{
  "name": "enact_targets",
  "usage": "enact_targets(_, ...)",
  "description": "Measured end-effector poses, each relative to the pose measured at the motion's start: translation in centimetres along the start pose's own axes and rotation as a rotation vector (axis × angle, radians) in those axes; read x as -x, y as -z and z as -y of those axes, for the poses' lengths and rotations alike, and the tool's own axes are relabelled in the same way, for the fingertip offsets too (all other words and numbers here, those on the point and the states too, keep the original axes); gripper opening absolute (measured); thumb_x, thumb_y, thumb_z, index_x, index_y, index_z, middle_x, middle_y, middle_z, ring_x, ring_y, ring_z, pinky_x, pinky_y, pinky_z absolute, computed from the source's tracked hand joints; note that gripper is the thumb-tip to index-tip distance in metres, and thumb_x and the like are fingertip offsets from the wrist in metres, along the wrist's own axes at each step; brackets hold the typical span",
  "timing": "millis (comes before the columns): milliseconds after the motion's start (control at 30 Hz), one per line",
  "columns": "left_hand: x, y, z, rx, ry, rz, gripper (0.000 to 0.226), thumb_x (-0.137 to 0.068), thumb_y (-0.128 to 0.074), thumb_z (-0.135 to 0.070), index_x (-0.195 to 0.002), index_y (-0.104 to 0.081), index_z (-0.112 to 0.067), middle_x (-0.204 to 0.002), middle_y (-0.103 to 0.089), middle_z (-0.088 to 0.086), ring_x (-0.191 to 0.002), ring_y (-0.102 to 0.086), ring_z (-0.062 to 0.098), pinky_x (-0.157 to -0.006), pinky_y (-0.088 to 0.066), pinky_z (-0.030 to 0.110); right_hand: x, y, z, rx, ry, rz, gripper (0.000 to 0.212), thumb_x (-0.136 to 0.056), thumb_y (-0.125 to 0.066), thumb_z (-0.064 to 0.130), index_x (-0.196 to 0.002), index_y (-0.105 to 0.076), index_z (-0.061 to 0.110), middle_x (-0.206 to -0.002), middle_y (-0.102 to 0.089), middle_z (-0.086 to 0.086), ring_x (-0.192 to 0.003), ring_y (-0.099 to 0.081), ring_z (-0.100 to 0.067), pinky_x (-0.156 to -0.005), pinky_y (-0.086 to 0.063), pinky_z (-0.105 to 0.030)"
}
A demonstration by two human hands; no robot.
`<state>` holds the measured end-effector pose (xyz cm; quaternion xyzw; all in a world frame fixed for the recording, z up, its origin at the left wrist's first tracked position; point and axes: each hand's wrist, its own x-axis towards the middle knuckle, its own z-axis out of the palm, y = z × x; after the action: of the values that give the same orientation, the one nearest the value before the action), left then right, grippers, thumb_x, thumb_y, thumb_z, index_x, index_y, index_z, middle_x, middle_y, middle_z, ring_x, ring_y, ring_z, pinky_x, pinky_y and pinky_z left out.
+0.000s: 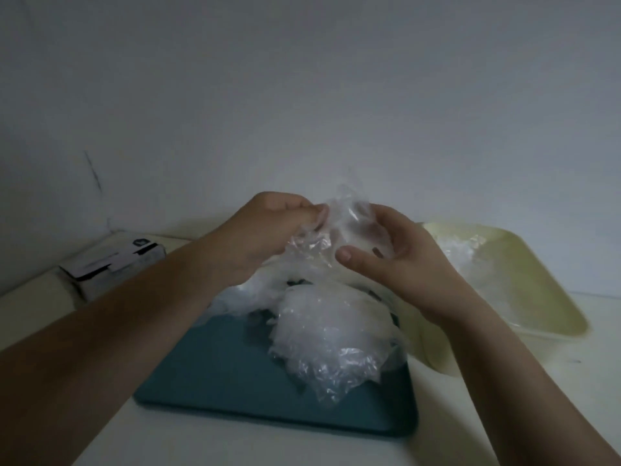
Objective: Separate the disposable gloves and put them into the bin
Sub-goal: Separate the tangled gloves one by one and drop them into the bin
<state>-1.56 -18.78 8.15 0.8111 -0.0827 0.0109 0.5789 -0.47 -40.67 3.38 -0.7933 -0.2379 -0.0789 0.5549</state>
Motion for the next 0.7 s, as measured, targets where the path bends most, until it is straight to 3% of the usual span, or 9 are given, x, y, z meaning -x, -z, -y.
enact_targets(100, 0.7, -0.7, -0.9, 0.144, 0.036, 0.204, 0.023, -0.088, -0.073, -0.033, -0.079, -0.074, -0.011, -0.082, -0.073, 0.008, -0.079, -0.070, 0.020, -0.072, -0.056, 0.027, 0.1, 0.8, 0.6, -0.110, 0.031, -0.022, 0.064, -0.073, -0.094, 0.041, -0.129, -0.067, 0.026, -0.124, -0.074, 0.007, -0.117, -0.070, -0.015, -0.102, -0.054, -0.046)
enact_targets(200, 0.7, -1.7, -0.6, 0.238, 0.081, 0.217, 0.029, -0.090, -0.068, -0.038, -0.087, -0.080, -0.011, -0.090, -0.077, 0.007, -0.084, -0.072, 0.020, -0.070, -0.059, 0.029, 0.3, 1.3, 0.6, -0.291, -0.055, -0.071, 0.025, -0.081, -0.087, 0.022, -0.100, -0.078, 0.009, -0.094, -0.079, -0.009, -0.087, -0.075, -0.023, -0.083, -0.058, -0.041)
enact_targets(267, 0.5, -1.7, -0.2, 0.335, 0.163, 0.174, 0.054, -0.088, -0.062, -0.057, -0.102, -0.078, -0.008, -0.101, -0.079, 0.012, -0.089, -0.076, 0.027, -0.073, -0.062, 0.036, 0.6, 1.6, 0.3, -0.293, -0.123, -0.139, 0.018, -0.088, -0.082, 0.018, -0.084, -0.075, 0.001, -0.075, -0.072, -0.013, -0.068, -0.068, -0.023, -0.070, -0.057, -0.038)
enact_targets(333, 0.3, -1.3, 0.4, 0.405, 0.208, 0.181, 0.082, -0.079, -0.058, -0.074, -0.120, -0.070, -0.004, -0.113, -0.077, 0.019, -0.096, -0.076, 0.033, -0.080, -0.060, 0.042, 0.5, 1.7, 0.0, -0.265, -0.168, -0.217, 0.022, -0.092, -0.078, 0.014, -0.082, -0.069, -0.003, -0.065, -0.068, -0.011, -0.058, -0.064, -0.021, -0.060, -0.056, -0.035)
enact_targets(367, 0.4, -1.2, 0.7, 0.403, 0.196, 0.191, 0.087, -0.077, -0.059, -0.076, -0.124, -0.068, -0.004, -0.114, -0.076, 0.020, -0.098, -0.075, 0.033, -0.079, -0.060, 0.042, 0.4, 1.7, -0.1, -0.260, -0.185, -0.251, 0.022, -0.093, -0.077, 0.014, -0.084, -0.068, -0.004, -0.064, -0.067, -0.010, -0.055, -0.063, -0.021, -0.057, -0.056, -0.034)
enact_targets(467, 0.7, -1.5, 1.7, 0.345, 0.112, 0.138, 0.058, -0.084, -0.078, -0.047, -0.125, -0.067, -0.007, -0.105, -0.077, 0.016, -0.087, -0.073, 0.024, -0.073, -0.058, 0.036, 0.3, 1.4, -0.1, -0.255, -0.204, -0.269, 0.022, -0.094, -0.076, 0.015, -0.088, -0.069, -0.006, -0.064, -0.068, -0.010, -0.053, -0.063, -0.021, -0.057, -0.057, -0.035)
enact_targets(533, 0.5, -1.6, 2.3, 0.312, 0.086, 0.079, 0.037, -0.087, -0.081, -0.024, -0.118, -0.071, -0.008, -0.093, -0.076, 0.013, -0.077, -0.068, 0.021, -0.072, -0.053, 0.034, 0.4, 1.4, 0.0, -0.199, -0.193, -0.185, 0.021, -0.092, -0.078, 0.019, -0.089, -0.072, 0.000, -0.070, -0.072, -0.011, -0.060, -0.068, -0.022, -0.063, -0.058, -0.039)
enact_targets(633, 0.3, -1.4, 2.2, 0.273, 0.075, 0.096, 0.012, -0.094, -0.076, -0.015, -0.104, -0.074, -0.009, -0.080, -0.070, 0.010, -0.067, -0.061, 0.018, -0.064, -0.050, 0.028, 0.6, 2.2, 0.1, -0.165, -0.209, 0.037, 0.035, -0.083, -0.084, 0.035, -0.103, -0.076, 0.008, -0.091, -0.078, -0.013, -0.084, -0.075, -0.028, -0.080, -0.060, -0.044)
enact_targets(700, 0.3, -1.8, 1.5, 0.259, 0.088, 0.135, 0.015, -0.096, -0.075, -0.018, -0.107, -0.073, -0.009, -0.081, -0.072, 0.006, -0.068, -0.063, 0.015, -0.063, -0.054, 0.028, 0.7, 2.3, 0.2, -0.194, -0.211, 0.060, 0.034, -0.085, -0.082, 0.030, -0.109, -0.075, 0.007, -0.093, -0.078, -0.014, -0.087, -0.076, -0.030, -0.082, -0.060, -0.046)
